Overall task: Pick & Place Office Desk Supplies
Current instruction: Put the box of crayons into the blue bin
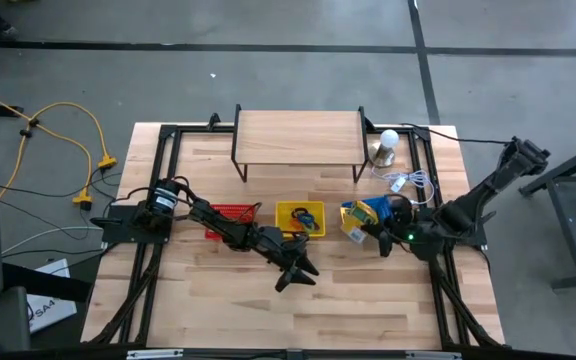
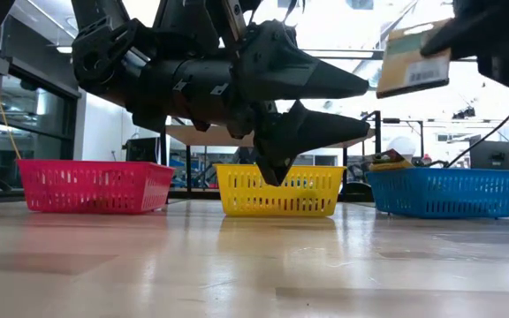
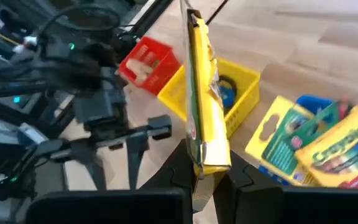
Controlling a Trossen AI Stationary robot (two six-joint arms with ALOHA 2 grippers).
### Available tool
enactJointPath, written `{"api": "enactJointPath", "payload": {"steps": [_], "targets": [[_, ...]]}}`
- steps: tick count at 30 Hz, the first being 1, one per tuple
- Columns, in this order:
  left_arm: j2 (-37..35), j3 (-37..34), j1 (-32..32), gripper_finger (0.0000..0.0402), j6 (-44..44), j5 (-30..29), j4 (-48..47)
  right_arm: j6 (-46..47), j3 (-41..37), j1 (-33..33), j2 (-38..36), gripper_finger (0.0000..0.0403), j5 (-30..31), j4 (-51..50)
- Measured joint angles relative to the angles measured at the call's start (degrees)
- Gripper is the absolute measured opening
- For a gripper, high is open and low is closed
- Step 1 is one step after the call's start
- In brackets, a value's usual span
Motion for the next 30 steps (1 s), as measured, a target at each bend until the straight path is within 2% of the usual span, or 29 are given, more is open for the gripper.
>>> {"api": "enactJointPath", "payload": {"steps": [5, 10, 14, 19, 24, 30], "targets": [[0.0, 0.0, 0.0, 0.0166, 0.0, 0.0, 0.0, -1.8, 7.2, -5.2, 2.8, 0.0015, -2.8, -12.6], [0.0, 0.0, 0.0, 0.0166, 0.0, 0.1, -0.1, 1.0, 12.0, -8.4, 8.2, 0.0015, -6.7, -24.7], [0.0, 0.0, 0.0, 0.0166, 0.0, 0.3, -0.1, 1.8, 14.6, -10.1, 13.2, 0.0015, -9.7, -29.9], [0.0, 0.0, 0.0, 0.0166, 1.0, 0.3, -0.1, 2.1, 19.4, -11.1, 17.9, 0.0015, -9.9, -36.6], [0.0, 0.0, 0.0, 0.0166, 1.1, 0.3, -0.1, 7.9, 22.4, -11.1, 22.2, 0.0015, -10.6, -46.7], [0.0, 0.0, 0.0, 0.0166, 1.1, 0.3, -0.1, 10.4, 22.3, -10.9, 28.7, 0.0015, -12.9, -48.8]]}}
